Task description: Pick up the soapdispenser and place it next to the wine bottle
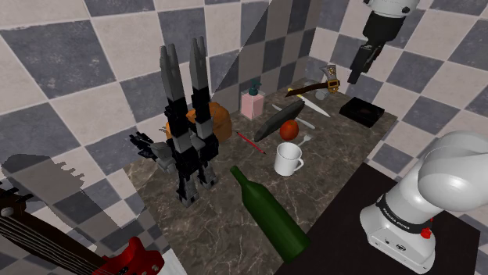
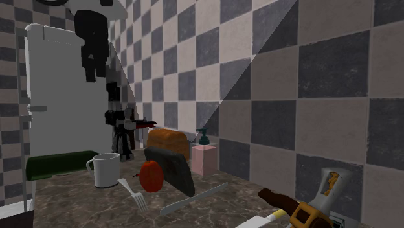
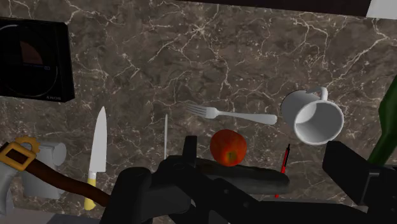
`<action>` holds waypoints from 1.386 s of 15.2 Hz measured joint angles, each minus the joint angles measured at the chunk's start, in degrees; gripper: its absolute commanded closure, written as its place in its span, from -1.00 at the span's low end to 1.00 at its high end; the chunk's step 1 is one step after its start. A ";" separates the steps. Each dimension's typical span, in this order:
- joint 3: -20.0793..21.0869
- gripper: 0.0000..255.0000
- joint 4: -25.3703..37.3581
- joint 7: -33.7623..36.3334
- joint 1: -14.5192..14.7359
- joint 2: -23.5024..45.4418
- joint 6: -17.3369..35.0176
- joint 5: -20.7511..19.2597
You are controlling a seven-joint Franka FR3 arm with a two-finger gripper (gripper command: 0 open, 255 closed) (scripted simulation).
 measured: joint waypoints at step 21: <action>-1.03 -1.00 21.69 1.76 1.77 42.25 19.42 4.92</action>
